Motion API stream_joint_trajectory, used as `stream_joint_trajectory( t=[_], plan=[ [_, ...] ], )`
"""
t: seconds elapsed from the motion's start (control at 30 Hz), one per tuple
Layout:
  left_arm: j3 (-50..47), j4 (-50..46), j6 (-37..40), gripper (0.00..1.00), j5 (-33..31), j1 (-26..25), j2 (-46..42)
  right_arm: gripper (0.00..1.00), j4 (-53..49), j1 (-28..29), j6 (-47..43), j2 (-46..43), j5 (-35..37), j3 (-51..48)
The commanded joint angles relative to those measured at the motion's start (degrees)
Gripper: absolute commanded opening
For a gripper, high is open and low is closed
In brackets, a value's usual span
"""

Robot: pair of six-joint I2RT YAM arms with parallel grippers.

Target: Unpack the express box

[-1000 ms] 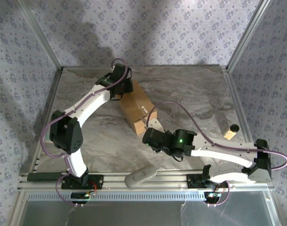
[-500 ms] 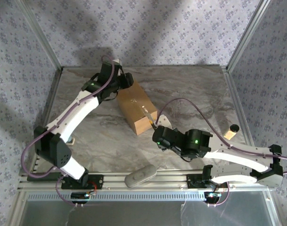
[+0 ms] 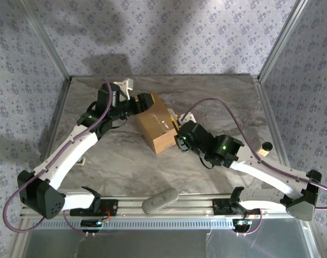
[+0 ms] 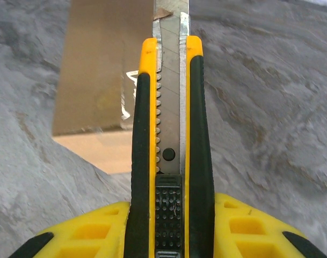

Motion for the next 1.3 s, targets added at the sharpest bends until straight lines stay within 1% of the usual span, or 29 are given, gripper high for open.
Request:
stream_joint_trajectory(
  t=[0.0,0.07,0.2,0.33,0.67,0.87,1.03,1.1,1.13,1.23,1.27],
  plan=[
    [-2.63,10.99,-5.60,0.73,8.29,-0.69,-0.41,0.00,5.52,-0.98,-5.04,2.09,-3.73,5.53],
    [-3.20,12.92,-6.45,0.72,9.40,-1.37,0.18,0.00,5.50,-1.19,-6.13,3.25,-4.08,6.81],
    [-2.44,13.37,-5.62,0.67,9.44,-3.39,1.18,0.00,7.45,-1.92,-6.64,3.42,-5.73,6.75],
    [-1.36,13.89,-5.34,0.61,10.48,-4.21,2.36,0.00,9.47,-2.74,-6.56,3.50,-7.50,6.78],
    [-1.22,16.89,-6.58,0.45,11.91,-4.31,5.09,0.00,10.96,-3.61,-6.39,4.33,-10.37,7.62],
    [-0.75,18.16,-7.54,0.37,13.48,-4.34,6.17,0.00,11.15,-3.76,-6.29,4.60,-10.00,7.84],
    [-0.72,18.34,-7.58,0.32,14.34,-4.30,6.43,0.00,11.30,-3.96,-6.38,4.64,-9.37,8.10],
    [-0.77,18.34,-7.60,0.28,14.42,-4.35,6.46,0.00,11.41,-4.06,-6.38,4.64,-9.27,8.19],
    [-0.82,18.47,-7.58,0.23,14.50,-4.33,6.48,0.00,11.51,-4.08,-6.46,4.63,-9.36,8.28],
    [-0.91,18.68,-7.67,0.00,14.59,-4.35,6.61,0.00,11.70,-4.20,-6.38,4.56,-9.31,8.29],
    [-0.98,18.78,-7.75,0.00,14.59,-4.31,6.56,0.00,11.83,-4.21,-6.31,4.63,-9.36,8.25]
  ],
)
